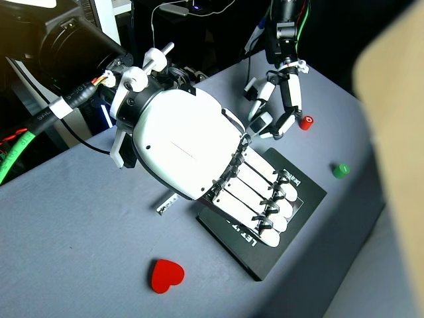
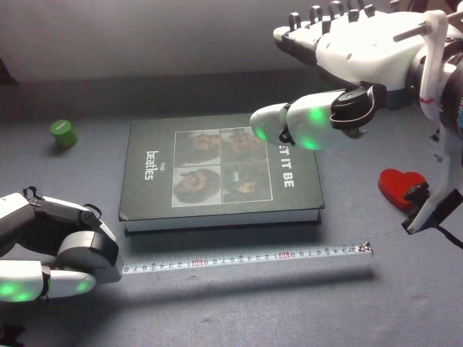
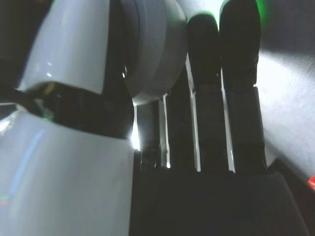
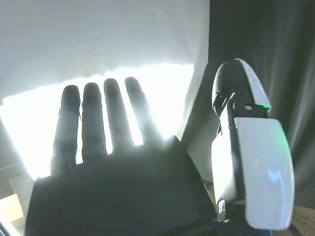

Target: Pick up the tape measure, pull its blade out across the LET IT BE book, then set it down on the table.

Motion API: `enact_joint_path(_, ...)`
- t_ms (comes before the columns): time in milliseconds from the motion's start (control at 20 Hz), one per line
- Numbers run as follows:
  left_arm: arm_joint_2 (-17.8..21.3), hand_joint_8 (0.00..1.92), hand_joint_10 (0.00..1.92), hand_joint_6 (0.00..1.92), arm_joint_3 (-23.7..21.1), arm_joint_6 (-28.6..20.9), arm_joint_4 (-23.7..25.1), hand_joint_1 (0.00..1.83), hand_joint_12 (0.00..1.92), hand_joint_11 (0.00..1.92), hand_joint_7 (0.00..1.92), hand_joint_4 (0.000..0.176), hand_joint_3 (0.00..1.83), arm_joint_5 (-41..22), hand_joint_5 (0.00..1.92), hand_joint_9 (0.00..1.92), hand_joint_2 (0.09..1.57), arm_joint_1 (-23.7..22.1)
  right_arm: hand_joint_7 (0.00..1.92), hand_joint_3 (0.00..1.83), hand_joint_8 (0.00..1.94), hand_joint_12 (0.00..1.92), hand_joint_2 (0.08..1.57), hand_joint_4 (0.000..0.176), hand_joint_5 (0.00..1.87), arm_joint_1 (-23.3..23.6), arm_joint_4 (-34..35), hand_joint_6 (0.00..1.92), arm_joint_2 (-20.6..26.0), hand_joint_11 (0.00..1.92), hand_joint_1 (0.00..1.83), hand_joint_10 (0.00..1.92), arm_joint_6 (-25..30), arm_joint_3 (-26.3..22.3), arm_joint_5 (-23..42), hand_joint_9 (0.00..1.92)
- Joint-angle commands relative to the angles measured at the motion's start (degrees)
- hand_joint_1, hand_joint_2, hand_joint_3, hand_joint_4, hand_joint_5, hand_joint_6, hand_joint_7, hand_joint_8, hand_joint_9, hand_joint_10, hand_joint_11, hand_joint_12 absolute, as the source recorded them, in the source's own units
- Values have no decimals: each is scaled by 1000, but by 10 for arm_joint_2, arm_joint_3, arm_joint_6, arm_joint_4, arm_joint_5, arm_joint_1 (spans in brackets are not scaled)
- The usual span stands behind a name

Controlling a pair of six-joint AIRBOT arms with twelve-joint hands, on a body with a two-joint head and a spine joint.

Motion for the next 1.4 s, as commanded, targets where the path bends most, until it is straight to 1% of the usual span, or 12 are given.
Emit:
enact_joint_path(0, -6, 998, 1270, 771, 3, -6, -10, 1380, 1141, 921, 968, 0, 1, -55, 988, 940, 1104, 1, 0, 3, 0, 114, 1136, 0, 0, 3, -45, 0, 2, 0, 70, 0, 4, -3, 1, 0)
enact_joint_path(250, -9, 1036, 1341, 885, 1, -6, -10, 1370, 1246, 794, 949, 0, 1, -56, 935, 863, 1126, 10, 0, 0, 0, 167, 1132, 0, 0, 2, -45, 0, 2, 0, 88, 0, 4, -3, 3, 0)
enact_joint_path(300, -8, 1086, 1045, 954, 1, -6, -10, 1248, 1236, 763, 973, 0, 3, -57, 924, 827, 1128, 11, 0, 0, 0, 167, 1133, 0, 0, 2, -45, 0, 2, 0, 88, 0, 4, -3, 3, 0)
enact_joint_path(400, -7, 1173, 722, 1170, 1, -6, -10, 1183, 1174, 677, 915, 0, 0, -60, 806, 809, 1178, 13, 0, 2, 0, 167, 1139, 0, 0, 2, -45, 0, 2, 0, 69, 0, 5, -3, 4, 0)
enact_joint_path(450, -7, 592, 545, 580, 1, -6, -10, 933, 1113, 580, 832, 0, 0, -61, 766, 755, 1150, 13, 0, 2, 0, 200, 1142, 0, 0, 2, -45, 0, 2, 0, 63, 0, 5, -3, 4, 0)
enact_joint_path(500, -6, 592, 545, 580, 1, -6, -10, 933, 1113, 580, 832, 0, 0, -62, 766, 755, 1150, 13, 0, 2, 0, 200, 1142, 0, 0, 2, -45, 0, 2, 0, 63, 0, 5, -3, 4, 0)
enact_joint_path(550, -3, 250, 346, 256, 0, -6, -10, 818, 1024, 502, 842, 0, 0, -62, 795, 738, 1127, 14, 0, 1, 0, 203, 1141, 0, 0, 3, -45, 0, 2, 0, 67, 0, 5, -3, 4, 0)
enact_joint_path(600, -2, 70, 146, 87, 0, -6, -10, 633, 938, 330, 725, 0, 0, -64, 717, 626, 1111, 15, 0, 1, 0, 189, 1142, 0, 0, 3, -45, 0, 2, 0, 64, 0, 5, -3, 4, 0)
enact_joint_path(650, -1, 70, 146, 87, 0, -6, -10, 633, 938, 330, 725, 0, 0, -64, 717, 626, 1111, 15, 0, 1, 0, 189, 1142, 0, 0, 3, -45, 0, 2, 0, 64, 0, 5, -3, 4, 0)
enact_joint_path(700, 0, 2, 21, 3, 0, -6, -10, 521, 876, 156, 581, 0, 0, -66, 554, 513, 1061, 16, 0, 3, 0, 188, 1147, 0, 0, 3, -45, 0, 2, 0, 56, 0, 5, -3, 4, 0)
enact_joint_path(1100, 41, 0, 0, 0, 3, 4, -10, 466, 893, 33, 361, 0, 0, -55, 385, 352, 1029, 12, 0, 2, 0, 234, 1157, 0, 0, 3, -45, 0, 2, 0, 55, 0, 5, -3, 6, 0)
enact_joint_path(1350, 77, 1, 1, 0, 17, 28, 21, 440, 896, 12, 336, 0, 1, -20, 353, 323, 1034, -42, 60, 0, 7, 391, 1159, 0, 54, 1, -45, 8, 3, 0, 115, 7, 4, -9, 8, 51)
